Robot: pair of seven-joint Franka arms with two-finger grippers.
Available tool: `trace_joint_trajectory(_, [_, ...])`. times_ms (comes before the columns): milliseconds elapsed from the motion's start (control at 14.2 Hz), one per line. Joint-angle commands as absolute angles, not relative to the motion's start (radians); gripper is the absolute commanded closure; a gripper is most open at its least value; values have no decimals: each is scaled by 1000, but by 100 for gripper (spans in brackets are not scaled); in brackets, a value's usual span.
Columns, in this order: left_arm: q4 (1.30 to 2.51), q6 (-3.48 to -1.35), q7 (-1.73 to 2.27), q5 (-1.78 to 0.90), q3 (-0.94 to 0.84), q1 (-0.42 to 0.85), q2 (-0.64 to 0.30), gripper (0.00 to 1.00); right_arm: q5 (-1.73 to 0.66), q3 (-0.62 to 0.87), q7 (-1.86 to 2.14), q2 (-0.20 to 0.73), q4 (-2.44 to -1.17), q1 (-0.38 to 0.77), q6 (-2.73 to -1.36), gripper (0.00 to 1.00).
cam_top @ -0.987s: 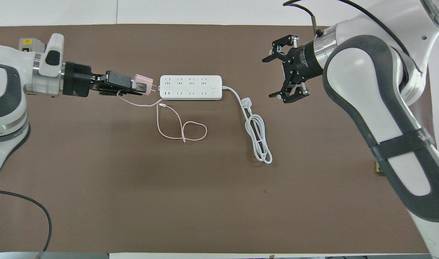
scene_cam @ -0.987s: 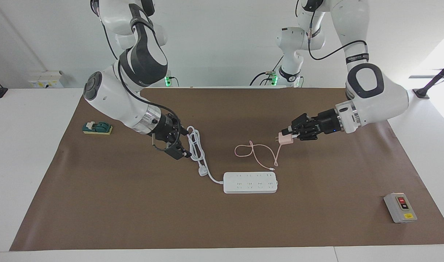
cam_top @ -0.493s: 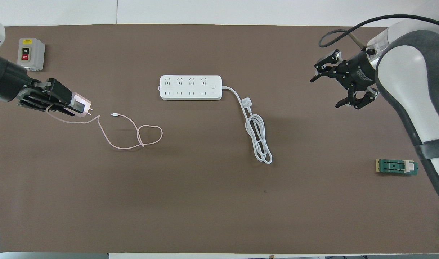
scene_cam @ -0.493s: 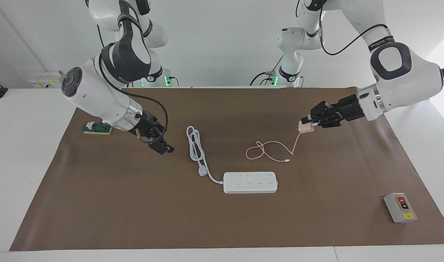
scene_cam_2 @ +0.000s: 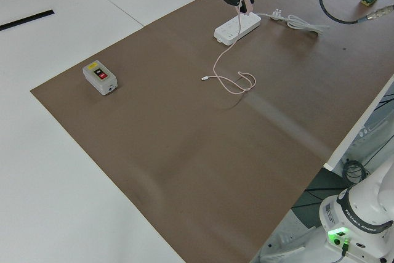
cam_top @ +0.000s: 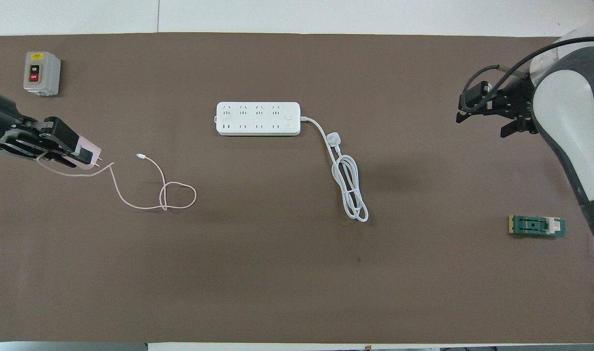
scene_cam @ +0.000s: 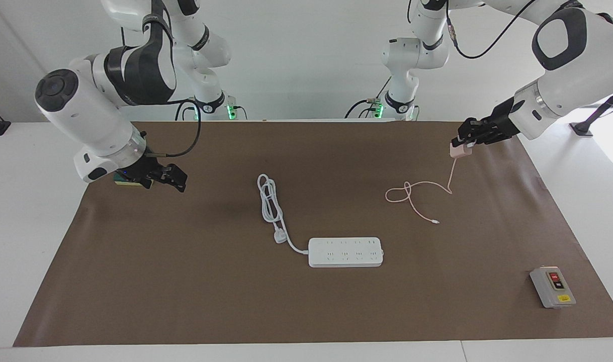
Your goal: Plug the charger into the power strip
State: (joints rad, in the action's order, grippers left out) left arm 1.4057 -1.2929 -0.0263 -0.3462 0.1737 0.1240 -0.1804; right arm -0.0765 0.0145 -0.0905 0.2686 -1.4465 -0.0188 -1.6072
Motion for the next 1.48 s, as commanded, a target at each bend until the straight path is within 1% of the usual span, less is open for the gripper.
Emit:
trace_joint_trajectory(0, [1367, -1299, -11, -275, 179, 136, -186, 100, -19, 26, 84, 195, -1479, -43, -1606, 0])
trace_joint_trajectory(141, [1350, -1336, -5, -206, 176, 138, -176, 100, 8, 26, 139, 137, -1492, -51, -1600, 0])
trace_joint_trajectory(211, [1348, -1400, -3, -207, 173, 138, -179, 100, 14, 26, 147, 94, -1512, -52, -1591, 0])
trace_joint_trajectory(282, [1348, -1419, 0, -203, 172, 141, -184, 100, 15, 26, 146, 57, -1526, -52, -1569, 0])
trace_joint_trajectory(493, [1348, -1410, 254, -207, 167, 169, -178, 100, 15, 26, 146, -11, -1537, -55, -1468, 0])
trace_joint_trajectory(705, [1348, -1387, 311, -201, 170, 219, -184, 100, 15, 26, 138, -37, -1575, -60, -1428, 0])
trace_joint_trajectory(846, [1347, -1374, 431, -199, 176, 212, -178, 100, 15, 26, 135, -46, -1598, -75, -1437, 0])
trace_joint_trajectory(1057, [1345, -1388, 477, -199, 175, 227, -189, 100, 18, 26, 143, -43, -1597, -89, -1462, 0])
trace_joint_trajectory(1198, [1339, -1416, 669, -199, 175, 251, -207, 100, 43, 26, 143, -43, -1597, -87, -1463, 0])
trace_joint_trajectory(1268, [1324, -1425, 775, -199, 173, 256, -224, 100, 43, 26, 141, -41, -1595, -87, -1463, 0])
trace_joint_trajectory(1339, [1286, -1430, 952, -199, 175, 279, -277, 100, 48, 26, 138, -40, -1592, -87, -1479, 0])
trace_joint_trajectory(1409, [1257, -1434, 1039, -198, 175, 296, -310, 100, 48, 26, 135, -40, -1592, -86, -1480, 0])
